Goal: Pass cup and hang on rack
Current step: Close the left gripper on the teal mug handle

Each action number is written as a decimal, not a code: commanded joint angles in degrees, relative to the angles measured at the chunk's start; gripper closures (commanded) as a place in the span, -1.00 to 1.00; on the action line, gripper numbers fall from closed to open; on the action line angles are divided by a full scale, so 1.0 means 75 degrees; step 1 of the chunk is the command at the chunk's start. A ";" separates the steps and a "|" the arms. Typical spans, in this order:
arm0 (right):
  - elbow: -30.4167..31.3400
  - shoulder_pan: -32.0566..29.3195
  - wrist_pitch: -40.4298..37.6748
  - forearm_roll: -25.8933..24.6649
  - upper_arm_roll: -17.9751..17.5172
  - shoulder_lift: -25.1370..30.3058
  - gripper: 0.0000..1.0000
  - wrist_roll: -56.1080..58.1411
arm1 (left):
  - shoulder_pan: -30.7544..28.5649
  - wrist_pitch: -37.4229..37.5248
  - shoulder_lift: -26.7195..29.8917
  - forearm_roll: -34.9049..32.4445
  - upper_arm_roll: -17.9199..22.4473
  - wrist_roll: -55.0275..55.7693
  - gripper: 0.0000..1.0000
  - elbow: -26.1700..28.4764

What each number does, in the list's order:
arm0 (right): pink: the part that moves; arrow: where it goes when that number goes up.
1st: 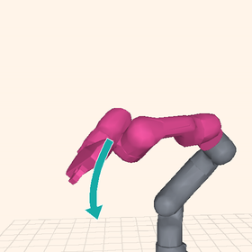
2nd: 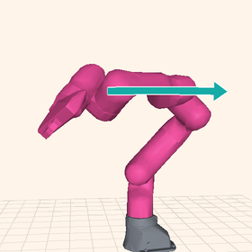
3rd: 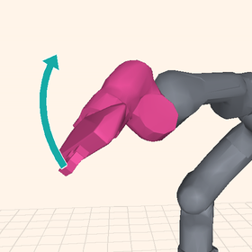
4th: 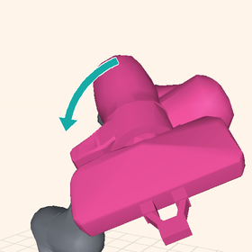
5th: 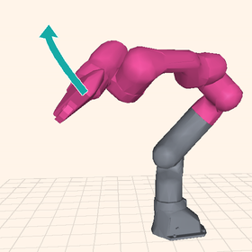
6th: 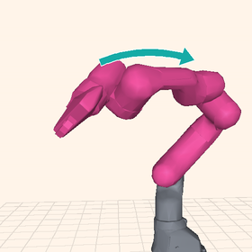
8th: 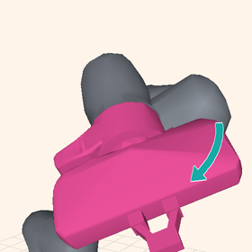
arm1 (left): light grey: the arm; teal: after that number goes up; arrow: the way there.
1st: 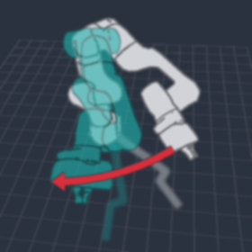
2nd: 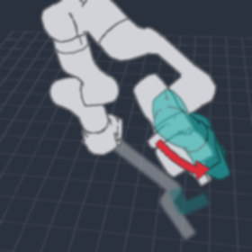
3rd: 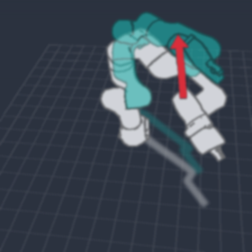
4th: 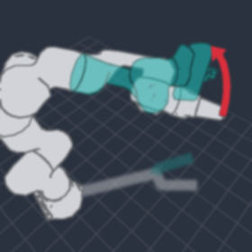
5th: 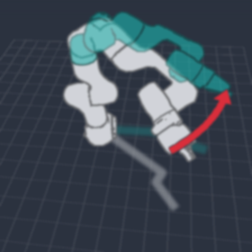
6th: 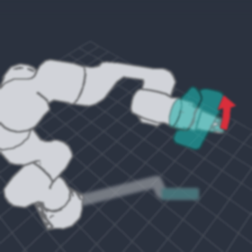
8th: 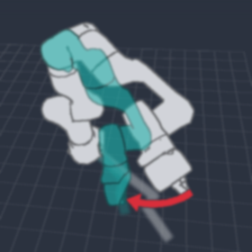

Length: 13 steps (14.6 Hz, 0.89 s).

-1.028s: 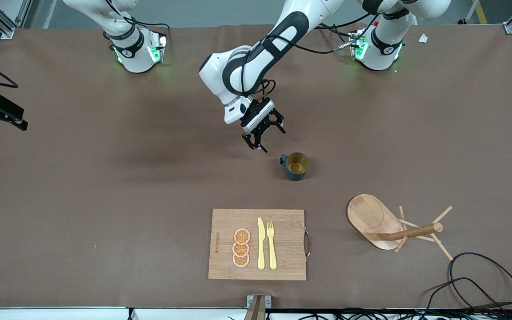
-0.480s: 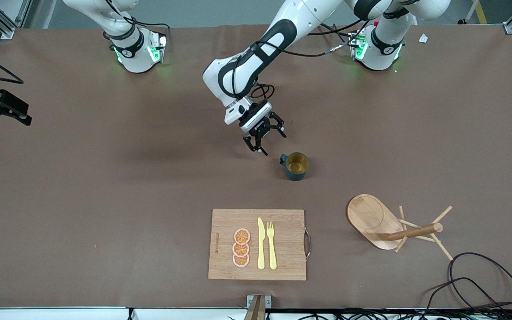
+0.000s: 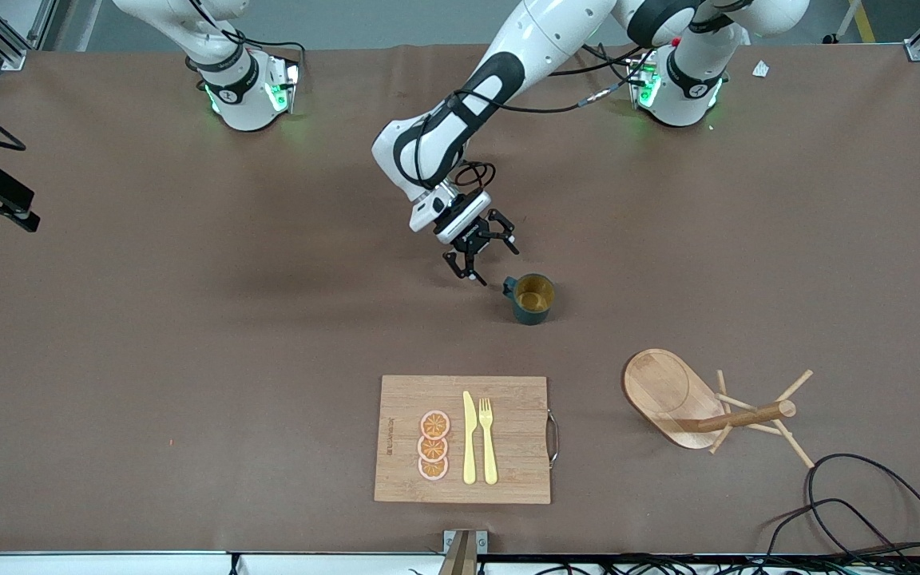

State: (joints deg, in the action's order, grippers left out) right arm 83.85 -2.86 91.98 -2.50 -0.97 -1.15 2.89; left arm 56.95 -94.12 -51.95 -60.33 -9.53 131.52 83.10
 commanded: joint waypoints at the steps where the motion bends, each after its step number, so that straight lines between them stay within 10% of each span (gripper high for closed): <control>1: -0.0129 -0.0088 0.0052 0.0099 -0.0035 -0.0069 -1.00 -0.0092 | 0.0082 0.0127 -0.0198 -0.0335 0.0087 0.0276 -0.99 -0.0065; 13: -0.0117 -0.0099 -0.0018 0.0685 -0.0035 -0.0163 -1.00 -0.0092 | 0.0094 0.0361 -0.0713 -0.1226 0.0240 0.0710 -0.98 -0.0123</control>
State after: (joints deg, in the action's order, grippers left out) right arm 83.67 -2.87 92.26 2.02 -0.96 -2.04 2.78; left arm 56.98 -92.55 -56.50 -68.21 -8.08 136.28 83.09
